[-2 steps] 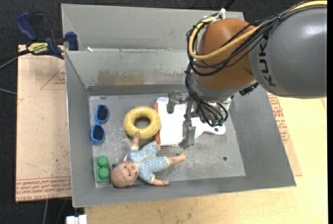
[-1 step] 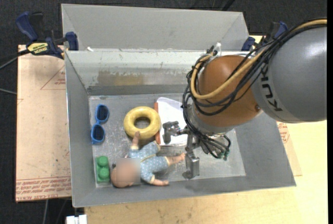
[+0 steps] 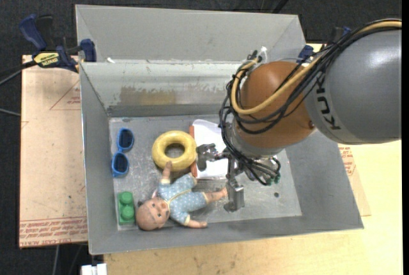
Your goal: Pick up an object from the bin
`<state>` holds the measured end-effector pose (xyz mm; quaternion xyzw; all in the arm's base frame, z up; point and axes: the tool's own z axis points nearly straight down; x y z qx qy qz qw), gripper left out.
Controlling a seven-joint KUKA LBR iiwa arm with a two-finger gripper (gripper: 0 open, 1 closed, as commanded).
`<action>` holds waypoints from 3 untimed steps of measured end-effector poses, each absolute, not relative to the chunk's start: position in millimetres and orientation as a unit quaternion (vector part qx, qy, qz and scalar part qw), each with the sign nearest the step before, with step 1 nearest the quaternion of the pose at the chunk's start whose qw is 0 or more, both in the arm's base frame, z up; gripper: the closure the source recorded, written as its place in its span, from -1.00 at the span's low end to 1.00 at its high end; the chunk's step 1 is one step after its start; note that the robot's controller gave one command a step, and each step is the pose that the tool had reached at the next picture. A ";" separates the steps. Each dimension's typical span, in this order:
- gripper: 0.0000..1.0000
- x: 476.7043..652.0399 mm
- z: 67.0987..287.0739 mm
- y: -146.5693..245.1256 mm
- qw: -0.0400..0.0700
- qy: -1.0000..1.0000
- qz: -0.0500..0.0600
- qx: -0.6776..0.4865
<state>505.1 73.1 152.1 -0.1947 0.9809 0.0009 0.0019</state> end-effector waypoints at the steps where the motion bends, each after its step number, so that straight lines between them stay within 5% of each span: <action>1: -1.00 511.1 90.5 84.0 0.005 0.959 0.001 -0.283; 2: 1.00 505.9 72.2 87.1 0.007 0.946 0.001 -0.324; 3: 1.00 505.8 71.6 87.1 0.007 0.946 0.001 -0.325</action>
Offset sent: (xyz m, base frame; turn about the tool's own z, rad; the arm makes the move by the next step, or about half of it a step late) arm -0.0018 0.0130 -0.0821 -0.2722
